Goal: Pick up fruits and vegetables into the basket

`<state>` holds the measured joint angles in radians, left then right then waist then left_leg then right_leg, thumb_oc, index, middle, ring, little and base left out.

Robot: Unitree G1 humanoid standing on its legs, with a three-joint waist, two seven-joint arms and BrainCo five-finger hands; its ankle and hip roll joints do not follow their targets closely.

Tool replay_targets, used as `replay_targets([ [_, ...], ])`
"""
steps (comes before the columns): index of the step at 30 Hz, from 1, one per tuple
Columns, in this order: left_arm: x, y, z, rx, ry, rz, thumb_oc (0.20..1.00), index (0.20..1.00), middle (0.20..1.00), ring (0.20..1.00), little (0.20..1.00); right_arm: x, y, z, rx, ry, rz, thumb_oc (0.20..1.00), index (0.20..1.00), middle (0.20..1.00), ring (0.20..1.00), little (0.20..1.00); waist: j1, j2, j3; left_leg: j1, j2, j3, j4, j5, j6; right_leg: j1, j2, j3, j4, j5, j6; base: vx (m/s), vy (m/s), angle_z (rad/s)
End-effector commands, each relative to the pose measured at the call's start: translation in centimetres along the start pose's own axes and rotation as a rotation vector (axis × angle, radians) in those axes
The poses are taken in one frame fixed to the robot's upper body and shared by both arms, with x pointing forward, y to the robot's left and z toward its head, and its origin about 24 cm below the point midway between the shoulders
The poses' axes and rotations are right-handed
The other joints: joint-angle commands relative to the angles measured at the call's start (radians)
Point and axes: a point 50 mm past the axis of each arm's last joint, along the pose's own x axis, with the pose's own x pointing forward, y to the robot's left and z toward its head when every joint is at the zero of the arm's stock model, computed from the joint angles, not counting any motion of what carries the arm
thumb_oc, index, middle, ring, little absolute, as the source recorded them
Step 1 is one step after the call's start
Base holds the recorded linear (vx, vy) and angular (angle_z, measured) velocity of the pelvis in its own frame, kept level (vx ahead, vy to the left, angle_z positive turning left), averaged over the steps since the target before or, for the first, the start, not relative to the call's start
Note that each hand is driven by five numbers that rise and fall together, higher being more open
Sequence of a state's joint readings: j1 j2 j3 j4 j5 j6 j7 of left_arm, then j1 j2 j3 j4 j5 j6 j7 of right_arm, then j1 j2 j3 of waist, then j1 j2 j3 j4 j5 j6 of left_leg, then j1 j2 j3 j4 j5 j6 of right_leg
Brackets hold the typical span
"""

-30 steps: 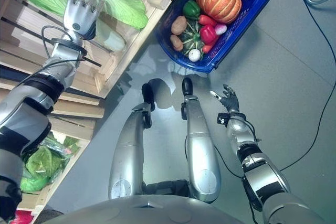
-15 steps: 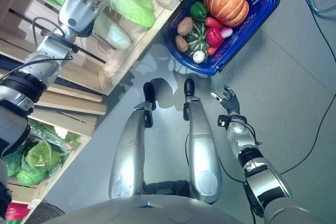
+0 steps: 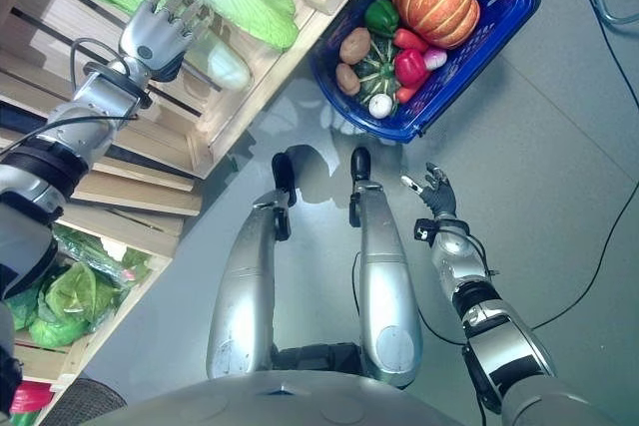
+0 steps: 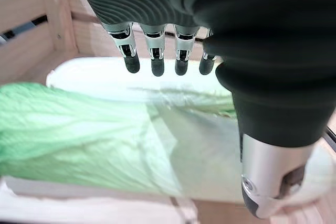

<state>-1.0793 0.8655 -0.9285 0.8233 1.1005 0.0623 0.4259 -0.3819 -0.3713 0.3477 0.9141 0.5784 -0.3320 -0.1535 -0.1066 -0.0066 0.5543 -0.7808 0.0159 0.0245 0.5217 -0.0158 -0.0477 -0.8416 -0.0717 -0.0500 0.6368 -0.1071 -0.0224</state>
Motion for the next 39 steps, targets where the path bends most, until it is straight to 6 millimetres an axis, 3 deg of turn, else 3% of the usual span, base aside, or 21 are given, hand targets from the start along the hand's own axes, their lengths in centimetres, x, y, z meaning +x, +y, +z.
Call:
replay_targets([
  [1, 0.2, 0.1, -1.5, -0.018, 0.080, 0.000, 1.000, 1.000, 1.000, 1.000, 1.000, -0.6, -1.4, 0.1, 0.019, -0.040, -0.044, 1.000, 1.000, 1.000, 1.000, 1.000, 0.000, 0.007, -0.034, -0.033, -0.023, 0.091, 0.076, -0.092, 0.048, 0.051, 0.037, -0.014, -0.076, 0.044, 0.038, 0.00, 0.000, 0.00],
  [11, 0.6, -1.0, -0.7, -0.049, 0.188, -0.067, 1.000, 1.000, 1.000, 1.000, 1.000, -0.3, -0.4, 0.7, 0.047, -0.065, -0.046, 1.000, 1.000, 1.000, 1.000, 1.000, -0.013, -0.010, -0.034, -0.049, -0.020, 0.096, 0.065, -0.082, 0.051, 0.025, 0.050, -0.002, -0.075, 0.050, 0.037, 0.00, 0.000, 0.00],
  [18, 1.1, -0.5, -2.1, 0.008, 0.362, -0.107, 1.000, 1.000, 1.000, 1.000, 1.000, 0.0, 0.4, 1.8, 0.077, -0.099, -0.038, 1.000, 1.000, 1.000, 1.000, 1.000, -0.026, -0.025, -0.034, -0.084, -0.021, 0.096, 0.065, -0.077, 0.052, -0.016, 0.059, 0.003, -0.070, 0.055, 0.034, 0.00, 0.002, -0.03],
  [29, 1.9, 1.0, -2.9, 0.180, 0.451, -0.170, 1.000, 1.000, 1.000, 1.000, 1.000, -0.2, 1.4, 2.5, 0.108, -0.126, -0.019, 1.000, 1.000, 1.000, 1.000, 1.000, -0.046, -0.032, -0.034, -0.146, -0.021, 0.097, 0.079, -0.079, 0.050, -0.089, 0.067, 0.011, -0.043, 0.059, 0.038, 0.01, 0.008, -0.03],
  [30, 2.0, 1.2, -3.0, 0.182, 0.462, -0.176, 0.467, 0.467, 0.467, 0.467, 0.467, -0.3, 1.3, 2.5, 0.113, -0.128, -0.018, 1.000, 1.000, 1.000, 1.000, 1.000, -0.047, -0.032, -0.034, -0.152, -0.023, 0.096, 0.079, -0.079, 0.050, -0.097, 0.068, 0.012, -0.044, 0.061, 0.039, 0.02, 0.001, -0.05],
  [32, 2.1, 1.5, -2.7, 0.193, 0.464, -0.175, 0.200, 0.200, 0.200, 0.200, 0.200, -0.5, 1.3, 2.4, 0.116, -0.130, -0.015, 1.000, 1.000, 1.000, 1.000, 1.000, -0.048, -0.034, -0.034, -0.155, -0.024, 0.095, 0.076, -0.078, 0.050, -0.102, 0.070, 0.012, -0.041, 0.061, 0.040, 0.02, -0.009, -0.05],
  [39, 2.0, 1.6, -2.9, 0.169, 0.487, -0.130, 0.200, 0.200, 0.200, 0.200, 0.200, -0.6, 1.3, 2.4, 0.128, -0.145, -0.011, 1.000, 1.000, 1.000, 1.000, 1.000, -0.045, -0.036, -0.034, -0.144, -0.027, 0.093, 0.076, -0.079, 0.049, -0.090, 0.073, 0.007, -0.040, 0.057, 0.038, 0.00, -0.019, -0.01],
])
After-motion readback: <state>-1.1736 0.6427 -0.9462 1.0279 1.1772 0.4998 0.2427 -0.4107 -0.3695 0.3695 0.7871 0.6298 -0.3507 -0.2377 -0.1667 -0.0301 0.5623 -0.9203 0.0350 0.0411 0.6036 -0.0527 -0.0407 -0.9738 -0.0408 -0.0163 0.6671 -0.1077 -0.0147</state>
